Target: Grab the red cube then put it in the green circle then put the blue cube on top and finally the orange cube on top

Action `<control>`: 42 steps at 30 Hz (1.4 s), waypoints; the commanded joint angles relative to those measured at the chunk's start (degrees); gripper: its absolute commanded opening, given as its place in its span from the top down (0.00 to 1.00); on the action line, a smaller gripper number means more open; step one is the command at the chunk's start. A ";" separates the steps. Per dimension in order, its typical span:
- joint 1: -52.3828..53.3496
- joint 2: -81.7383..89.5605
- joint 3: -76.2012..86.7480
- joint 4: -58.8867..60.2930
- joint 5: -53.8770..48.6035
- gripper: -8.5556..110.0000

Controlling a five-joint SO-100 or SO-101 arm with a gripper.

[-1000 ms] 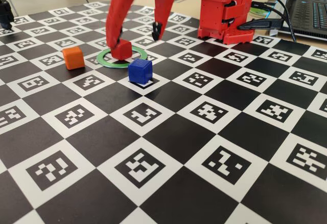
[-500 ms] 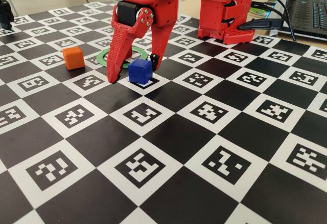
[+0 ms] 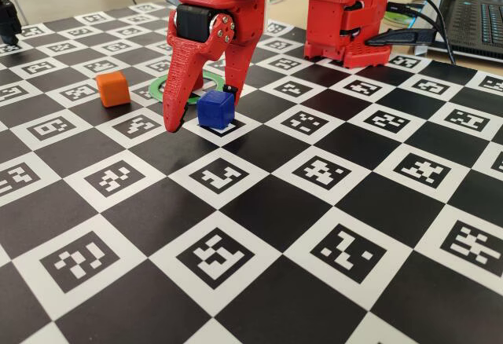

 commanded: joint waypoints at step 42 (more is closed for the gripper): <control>8.35 13.97 -29.44 34.89 -6.24 0.83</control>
